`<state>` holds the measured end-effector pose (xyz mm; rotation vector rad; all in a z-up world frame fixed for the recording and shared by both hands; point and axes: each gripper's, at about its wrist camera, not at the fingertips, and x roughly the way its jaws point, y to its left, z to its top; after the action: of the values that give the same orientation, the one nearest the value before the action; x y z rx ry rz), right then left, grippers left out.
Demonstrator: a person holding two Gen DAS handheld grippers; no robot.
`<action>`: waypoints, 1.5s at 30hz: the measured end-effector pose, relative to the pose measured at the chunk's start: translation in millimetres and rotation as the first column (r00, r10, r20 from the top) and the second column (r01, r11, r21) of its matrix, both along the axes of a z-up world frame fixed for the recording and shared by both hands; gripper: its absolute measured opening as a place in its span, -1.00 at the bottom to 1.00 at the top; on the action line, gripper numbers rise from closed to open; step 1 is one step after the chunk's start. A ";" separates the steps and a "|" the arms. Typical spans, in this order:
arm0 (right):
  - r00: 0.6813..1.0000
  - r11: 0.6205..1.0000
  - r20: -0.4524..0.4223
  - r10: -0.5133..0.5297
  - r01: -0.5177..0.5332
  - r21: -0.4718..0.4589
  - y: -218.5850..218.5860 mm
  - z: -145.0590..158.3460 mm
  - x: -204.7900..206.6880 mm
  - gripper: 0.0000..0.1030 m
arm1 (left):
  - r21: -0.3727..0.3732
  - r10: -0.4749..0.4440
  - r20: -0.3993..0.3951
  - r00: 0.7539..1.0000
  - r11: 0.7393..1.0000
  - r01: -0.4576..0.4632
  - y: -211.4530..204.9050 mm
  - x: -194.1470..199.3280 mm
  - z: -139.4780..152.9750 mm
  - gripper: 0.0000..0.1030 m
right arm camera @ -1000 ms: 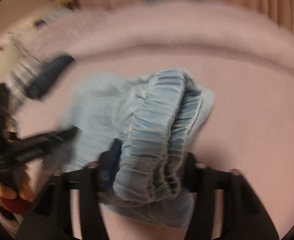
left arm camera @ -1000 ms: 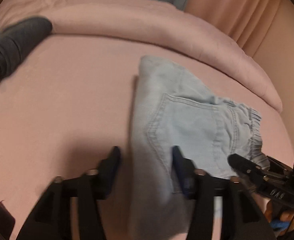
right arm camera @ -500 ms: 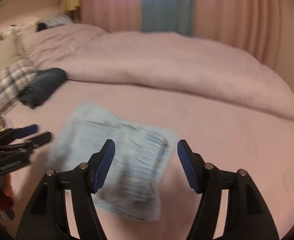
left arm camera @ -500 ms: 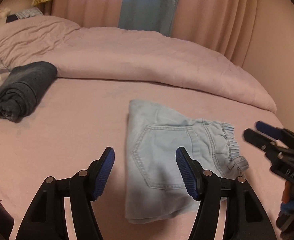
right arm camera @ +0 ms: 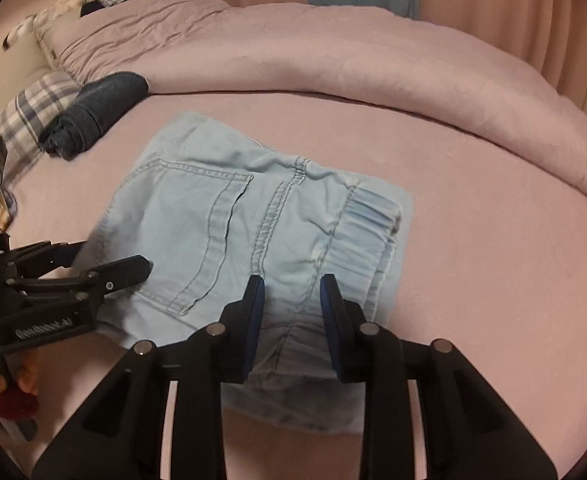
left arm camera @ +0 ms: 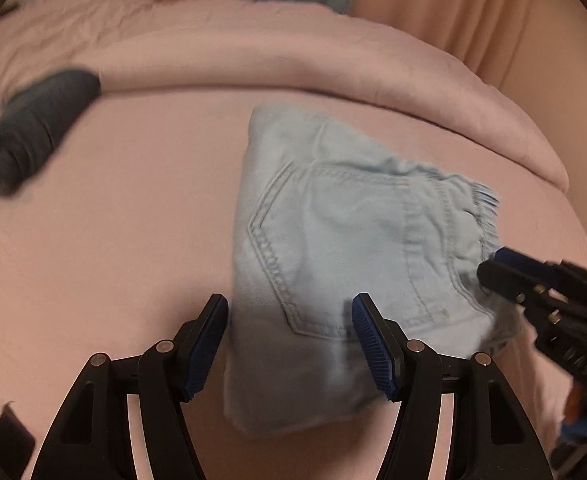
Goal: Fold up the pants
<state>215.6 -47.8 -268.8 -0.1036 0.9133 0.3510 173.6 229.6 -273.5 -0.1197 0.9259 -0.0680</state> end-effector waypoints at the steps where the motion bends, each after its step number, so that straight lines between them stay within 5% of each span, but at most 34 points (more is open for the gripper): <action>1: 1.000 1.000 -0.001 -0.007 0.007 0.017 -2.4 5.0 -5.3 -0.38 | 0.030 -0.006 0.024 1.000 1.000 0.005 -2.8 -7.9 11.3 0.25; 7: 0.999 0.996 0.022 -0.045 0.043 0.073 -2.4 34.9 -40.5 -0.22 | 0.114 -0.016 0.092 0.996 0.993 0.006 -9.6 -43.8 58.4 0.25; 19: 0.995 0.996 0.063 -0.071 0.068 0.054 -3.8 91.2 -93.1 -0.13 | 0.077 0.025 0.083 0.996 0.997 -0.031 -21.3 -87.5 115.8 0.46; 21: 0.995 0.996 0.068 -0.075 0.072 0.051 -4.4 99.8 -100.3 -0.12 | 0.092 0.040 0.085 0.996 0.995 -0.048 -23.3 -95.7 125.6 0.61; 45: 0.994 0.999 0.097 -0.040 0.037 0.037 -3.1 157.9 -133.0 -0.07 | 0.170 0.072 0.094 0.993 0.982 -0.088 -39.8 -118.1 159.5 0.68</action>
<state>82.5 -50.9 -110.9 -0.0700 0.8111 0.3231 55.5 189.8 -114.0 0.0084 0.8348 0.0818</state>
